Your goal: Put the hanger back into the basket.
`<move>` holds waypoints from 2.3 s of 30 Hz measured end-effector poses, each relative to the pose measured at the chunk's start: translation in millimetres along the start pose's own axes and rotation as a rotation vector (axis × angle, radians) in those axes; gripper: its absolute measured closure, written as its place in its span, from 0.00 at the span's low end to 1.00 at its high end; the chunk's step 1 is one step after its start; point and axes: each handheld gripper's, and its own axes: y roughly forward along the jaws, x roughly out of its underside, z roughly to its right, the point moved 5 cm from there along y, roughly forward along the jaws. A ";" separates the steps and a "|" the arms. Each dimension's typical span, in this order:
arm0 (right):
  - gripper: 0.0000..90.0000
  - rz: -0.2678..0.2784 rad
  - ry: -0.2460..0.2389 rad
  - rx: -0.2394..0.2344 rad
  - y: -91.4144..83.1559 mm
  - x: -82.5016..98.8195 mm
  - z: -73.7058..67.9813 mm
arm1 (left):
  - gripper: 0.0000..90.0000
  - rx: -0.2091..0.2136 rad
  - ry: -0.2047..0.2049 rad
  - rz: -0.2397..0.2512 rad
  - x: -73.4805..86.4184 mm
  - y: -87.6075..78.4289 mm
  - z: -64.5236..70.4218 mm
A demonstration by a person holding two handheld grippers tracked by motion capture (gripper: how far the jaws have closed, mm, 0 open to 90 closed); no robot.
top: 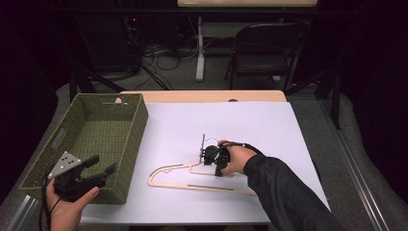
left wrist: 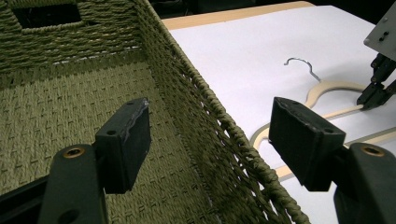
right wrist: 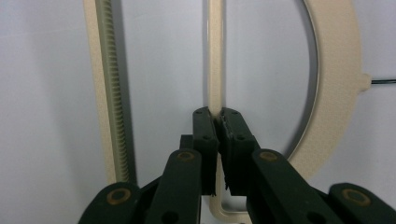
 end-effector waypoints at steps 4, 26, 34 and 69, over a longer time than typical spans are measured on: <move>0.95 -0.003 -0.005 -0.002 -0.7 0.5 -0.3 | 0.33 0.000 0.001 0.001 -0.1 0.1 0.1; 0.96 0.047 -0.042 0.071 -13.5 1.3 -7.6 | 0.34 0.013 0.015 0.007 -2.5 0.5 5.9; 0.96 0.054 -0.061 0.100 -20.5 5.6 -11.6 | 0.34 0.031 0.035 0.000 -3.9 2.6 13.5; 0.95 0.122 -0.282 0.370 -53.6 12.2 -56.9 | 0.39 0.372 0.200 -0.155 -33.2 67.6 105.8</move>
